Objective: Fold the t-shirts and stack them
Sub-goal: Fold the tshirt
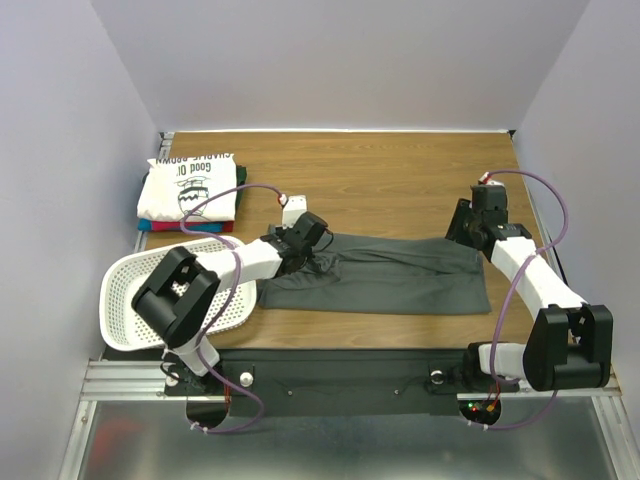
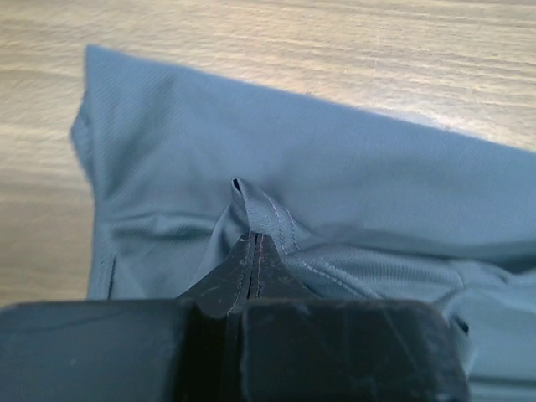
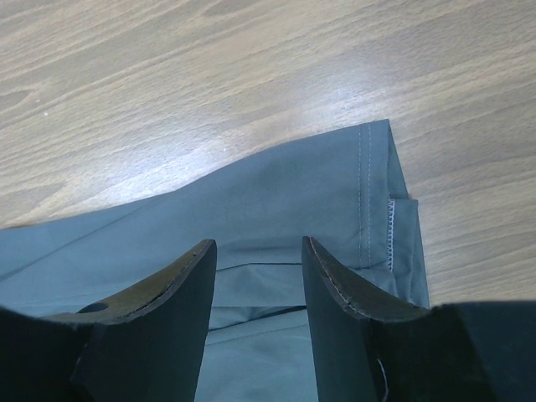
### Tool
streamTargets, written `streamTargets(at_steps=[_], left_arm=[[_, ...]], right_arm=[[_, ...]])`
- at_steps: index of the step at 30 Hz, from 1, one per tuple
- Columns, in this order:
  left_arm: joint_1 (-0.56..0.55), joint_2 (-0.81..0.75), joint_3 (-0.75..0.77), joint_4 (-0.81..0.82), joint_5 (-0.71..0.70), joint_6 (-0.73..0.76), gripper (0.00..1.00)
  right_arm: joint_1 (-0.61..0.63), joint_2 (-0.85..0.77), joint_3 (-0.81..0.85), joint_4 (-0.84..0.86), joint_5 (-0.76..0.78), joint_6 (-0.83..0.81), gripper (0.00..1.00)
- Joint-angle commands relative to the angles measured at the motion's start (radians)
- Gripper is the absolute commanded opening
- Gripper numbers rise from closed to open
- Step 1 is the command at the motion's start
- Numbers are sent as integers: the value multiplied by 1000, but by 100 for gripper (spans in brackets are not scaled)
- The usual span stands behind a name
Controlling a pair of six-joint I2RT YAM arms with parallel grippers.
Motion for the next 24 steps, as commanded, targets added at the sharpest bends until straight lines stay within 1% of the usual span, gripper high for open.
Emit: streamTargets(at_steps=[1, 7, 11, 13, 14, 15, 17, 18, 21, 24], left_arm=[[4, -115, -58, 33, -11, -27, 4], [4, -161, -92, 40, 9, -38, 5], [3, -153, -101, 45, 15, -45, 8], [4, -147, -97, 45, 21, -46, 21], [2, -143, -94, 45, 24, -46, 32], [3, -143, -92, 43, 24, -47, 38], [2, -146, -90, 45, 18, -49, 47], [2, -149, -89, 43, 6, -55, 53], [3, -169, -90, 43, -16, -55, 55], [5, -147, -75, 43, -20, -46, 55]], right_arm=[[13, 5, 20, 35, 19, -13, 51], [22, 14, 21, 35, 19, -13, 51], [26, 14, 18, 35, 19, -14, 51], [31, 13, 15, 33, 19, -14, 51], [33, 13, 15, 35, 19, -14, 51], [34, 11, 13, 35, 19, -14, 51], [34, 11, 13, 33, 19, -14, 51], [37, 10, 13, 33, 21, -14, 51], [39, 11, 12, 33, 21, -14, 51], [42, 14, 13, 35, 22, -16, 51]])
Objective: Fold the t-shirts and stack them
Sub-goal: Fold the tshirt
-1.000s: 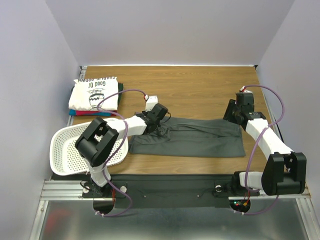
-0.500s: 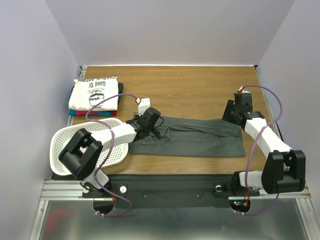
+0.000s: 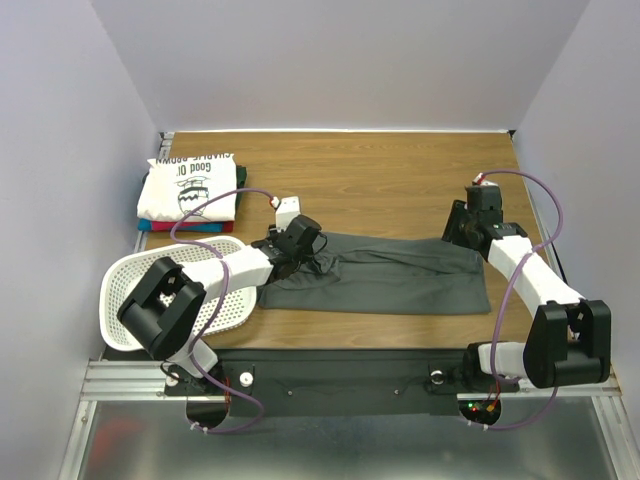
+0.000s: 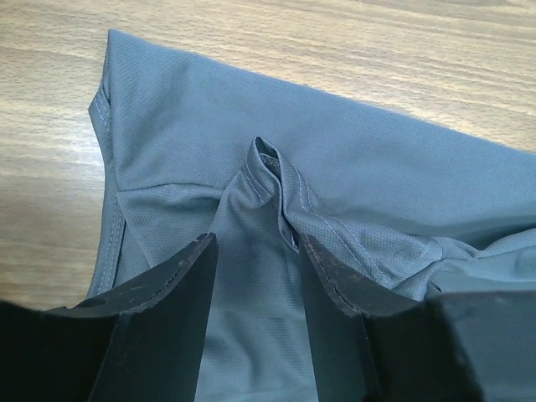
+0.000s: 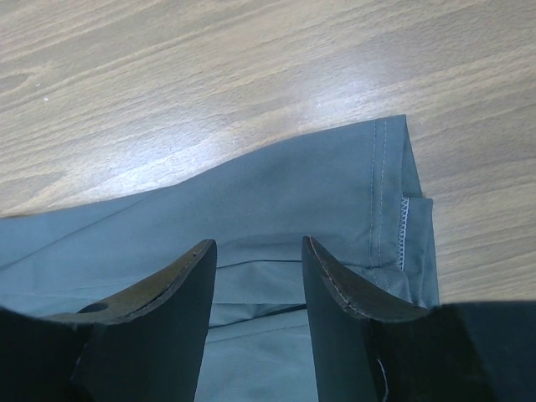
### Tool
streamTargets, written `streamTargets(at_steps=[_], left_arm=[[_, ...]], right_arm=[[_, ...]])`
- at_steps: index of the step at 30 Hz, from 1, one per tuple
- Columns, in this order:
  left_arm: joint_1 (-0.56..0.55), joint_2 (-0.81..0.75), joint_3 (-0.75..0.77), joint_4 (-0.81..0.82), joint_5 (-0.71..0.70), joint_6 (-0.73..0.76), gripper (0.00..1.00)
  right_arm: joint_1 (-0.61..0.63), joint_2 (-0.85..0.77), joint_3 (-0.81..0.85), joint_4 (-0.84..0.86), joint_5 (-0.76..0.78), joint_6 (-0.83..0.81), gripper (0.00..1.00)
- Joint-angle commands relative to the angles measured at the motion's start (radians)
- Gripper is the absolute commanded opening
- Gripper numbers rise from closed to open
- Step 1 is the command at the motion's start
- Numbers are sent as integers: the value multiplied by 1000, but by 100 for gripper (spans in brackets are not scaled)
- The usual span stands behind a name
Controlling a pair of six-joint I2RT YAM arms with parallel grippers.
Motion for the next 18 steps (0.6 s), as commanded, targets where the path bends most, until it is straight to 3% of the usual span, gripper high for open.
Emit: streamTargets(at_steps=[1, 14, 17, 18], left_arm=[[7, 3, 16, 16, -40, 5, 55], [11, 94, 72, 39, -40, 18, 50], [11, 105, 78, 43, -39, 22, 46], [13, 108, 81, 45, -40, 24, 38]], right_arm=[[12, -3, 13, 34, 20, -13, 51], [19, 4, 13, 33, 25, -16, 51], [17, 7, 13, 33, 26, -14, 51], [19, 7, 13, 33, 25, -14, 51]])
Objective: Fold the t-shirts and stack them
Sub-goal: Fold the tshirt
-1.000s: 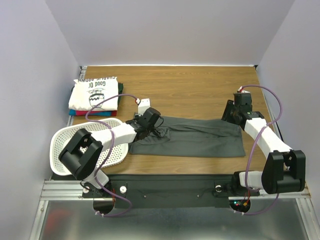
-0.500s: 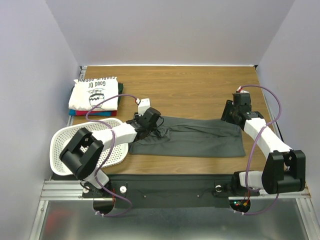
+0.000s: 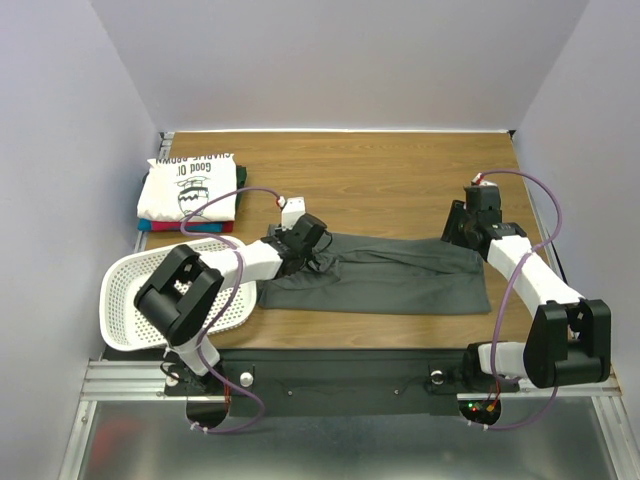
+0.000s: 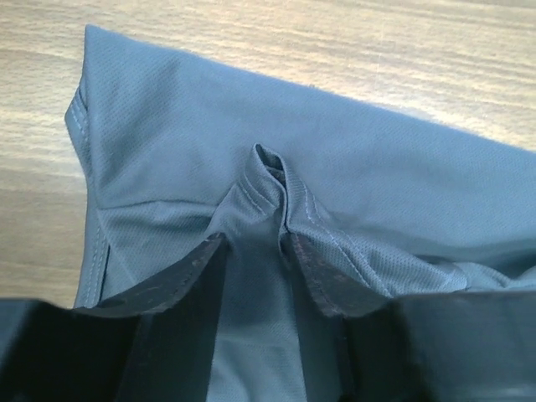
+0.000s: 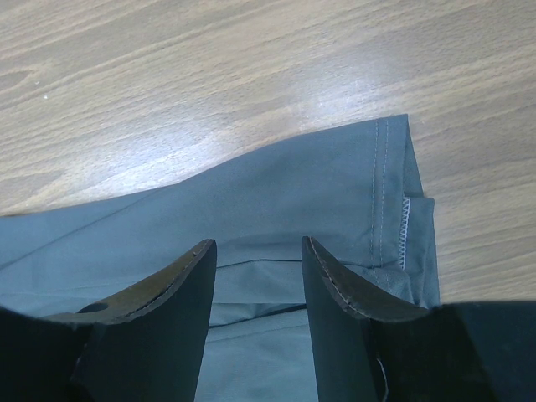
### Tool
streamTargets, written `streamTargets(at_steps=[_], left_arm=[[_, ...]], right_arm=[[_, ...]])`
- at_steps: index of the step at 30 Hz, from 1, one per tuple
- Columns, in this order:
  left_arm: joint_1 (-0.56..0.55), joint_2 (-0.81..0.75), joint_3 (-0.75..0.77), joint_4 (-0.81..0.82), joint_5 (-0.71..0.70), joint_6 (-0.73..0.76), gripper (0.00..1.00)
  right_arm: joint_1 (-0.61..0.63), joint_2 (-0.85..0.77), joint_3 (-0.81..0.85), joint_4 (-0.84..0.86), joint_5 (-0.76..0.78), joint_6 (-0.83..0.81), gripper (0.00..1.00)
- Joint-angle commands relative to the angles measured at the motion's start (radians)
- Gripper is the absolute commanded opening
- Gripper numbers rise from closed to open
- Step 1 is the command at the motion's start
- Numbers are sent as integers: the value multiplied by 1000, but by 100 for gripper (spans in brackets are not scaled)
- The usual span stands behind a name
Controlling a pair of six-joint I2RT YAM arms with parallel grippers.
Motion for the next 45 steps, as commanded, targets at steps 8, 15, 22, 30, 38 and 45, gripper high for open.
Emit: streamTargets(at_steps=[8, 15, 22, 30, 38, 45], left_arm=[[6, 7, 26, 37, -30, 15, 1], [5, -63, -43, 48, -5, -41, 0], [-11, -160, -157, 86, 21, -139, 0], [-73, -206, -230, 86, 16, -237, 0], [-130, -304, -307, 70, 1, -327, 0], [-199, -416, -348, 16, 4, -390, 12]], right_arm=[[13, 5, 13, 33, 20, -14, 51], [18, 1, 13, 31, 21, -14, 52], [25, 4, 15, 31, 12, -14, 52], [65, 13, 29, 33, 1, -20, 51], [265, -8, 46, 45, 24, 8, 52], [479, 62, 89, 79, 80, 62, 52]])
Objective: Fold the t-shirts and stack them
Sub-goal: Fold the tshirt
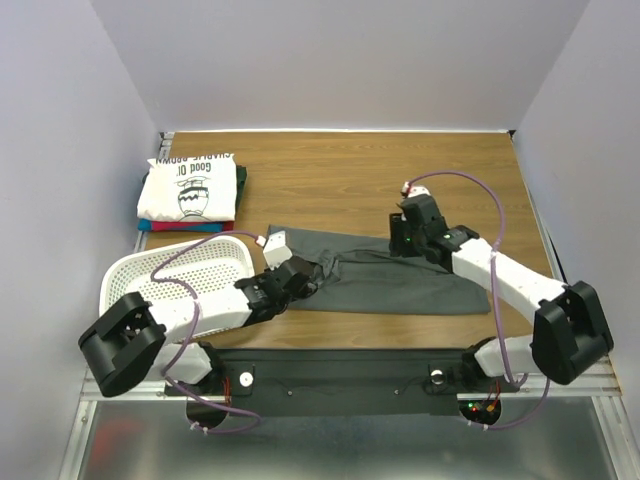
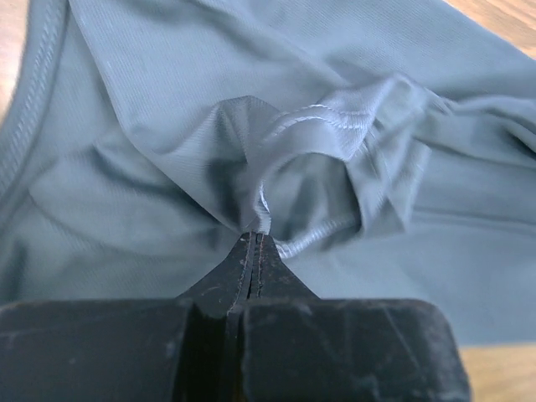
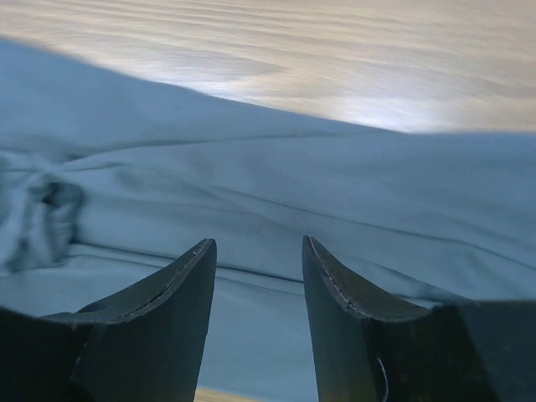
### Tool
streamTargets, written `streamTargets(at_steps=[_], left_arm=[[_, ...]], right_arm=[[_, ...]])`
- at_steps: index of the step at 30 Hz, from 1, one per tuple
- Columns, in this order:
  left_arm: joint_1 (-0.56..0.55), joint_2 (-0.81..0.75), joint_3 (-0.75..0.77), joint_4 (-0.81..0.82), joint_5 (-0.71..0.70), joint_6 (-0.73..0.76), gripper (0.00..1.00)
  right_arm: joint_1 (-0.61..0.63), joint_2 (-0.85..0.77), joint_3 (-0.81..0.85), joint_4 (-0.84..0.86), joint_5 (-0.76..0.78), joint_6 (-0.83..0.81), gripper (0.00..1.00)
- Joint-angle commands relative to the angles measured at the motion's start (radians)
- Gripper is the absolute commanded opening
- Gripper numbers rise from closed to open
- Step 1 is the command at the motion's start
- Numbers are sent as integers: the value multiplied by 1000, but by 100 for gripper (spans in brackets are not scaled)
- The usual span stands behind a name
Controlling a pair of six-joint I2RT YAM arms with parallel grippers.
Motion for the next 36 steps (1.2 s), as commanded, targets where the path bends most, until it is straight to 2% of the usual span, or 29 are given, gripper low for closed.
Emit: streamTargets(at_steps=[1, 3, 4, 5, 6, 7, 9, 11, 12, 13, 16, 19, 21, 24, 28, 36], left_arm=[[-27, -77, -15, -36, -26, -59, 16], [-34, -100, -7, -68, -26, -62, 26], [-33, -111, -3, -80, -29, -62, 27], [-34, -139, 3, -94, -34, -62, 34], [-34, -156, 9, -110, -40, -59, 35], [-34, -186, 28, -142, -50, -54, 44], [-33, -220, 51, -179, -67, -48, 50], [-33, -266, 78, -218, -93, -33, 66], [-33, -280, 86, -226, -104, -26, 66], [-30, -291, 100, -229, -128, -7, 70], [18, -301, 129, -210, -147, 65, 73], [116, -266, 151, -151, -132, 127, 73], [211, -225, 151, -72, -80, 190, 73], [279, -144, 173, 13, -9, 248, 73], [292, 13, 236, 77, 31, 293, 73], [332, 202, 305, 197, 159, 313, 73]], right_arm=[[127, 54, 92, 86, 57, 42, 52], [175, 101, 110, 106, 82, 49, 52], [215, 117, 128, 118, 86, 54, 52], [233, 132, 139, 137, 91, 57, 52], [249, 149, 148, 145, 100, 57, 52], [278, 178, 170, 154, 103, 57, 52], [302, 210, 187, 177, 105, 57, 52], [335, 253, 210, 198, 103, 56, 52], [344, 267, 219, 204, 103, 56, 51], [353, 296, 225, 208, 103, 57, 51], [396, 331, 244, 220, 108, 60, 51], [418, 344, 244, 237, 117, 66, 51], [436, 345, 239, 249, 123, 72, 50], [461, 338, 225, 261, 132, 80, 51], [488, 333, 202, 267, 148, 91, 51], [520, 371, 187, 272, 183, 100, 51]])
